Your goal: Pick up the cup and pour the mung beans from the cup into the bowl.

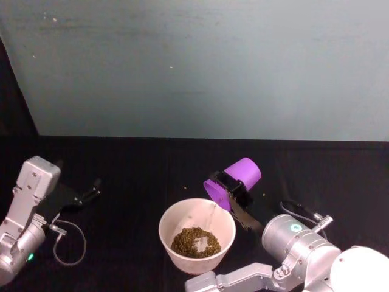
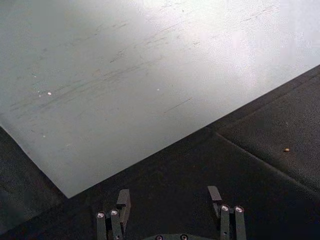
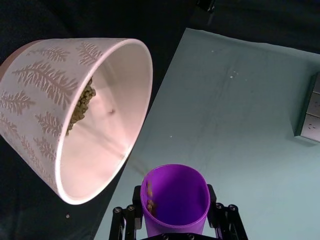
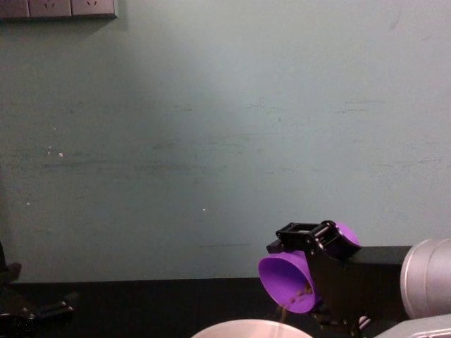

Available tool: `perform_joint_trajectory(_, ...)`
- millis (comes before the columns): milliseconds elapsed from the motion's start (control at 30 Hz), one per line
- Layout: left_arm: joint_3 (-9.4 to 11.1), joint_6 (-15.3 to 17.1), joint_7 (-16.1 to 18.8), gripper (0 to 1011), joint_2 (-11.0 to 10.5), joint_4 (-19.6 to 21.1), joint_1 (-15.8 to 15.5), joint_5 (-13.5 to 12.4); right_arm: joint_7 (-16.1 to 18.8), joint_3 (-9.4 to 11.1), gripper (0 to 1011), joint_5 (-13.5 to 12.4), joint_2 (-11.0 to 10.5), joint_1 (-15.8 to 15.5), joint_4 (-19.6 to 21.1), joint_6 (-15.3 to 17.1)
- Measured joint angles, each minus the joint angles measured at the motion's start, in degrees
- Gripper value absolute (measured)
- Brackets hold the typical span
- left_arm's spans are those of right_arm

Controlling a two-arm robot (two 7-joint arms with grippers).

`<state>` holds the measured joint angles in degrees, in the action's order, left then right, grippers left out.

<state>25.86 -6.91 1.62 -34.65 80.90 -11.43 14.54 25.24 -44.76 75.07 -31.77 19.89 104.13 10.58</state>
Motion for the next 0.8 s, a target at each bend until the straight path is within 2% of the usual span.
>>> perform_joint_trajectory(800, 0.0, 0.0, 0.0, 1003, 0.0, 0.0, 0.0, 0.0, 0.1, -0.4, 718, 1.5, -0.3, 0.2, -0.2, 0.2)
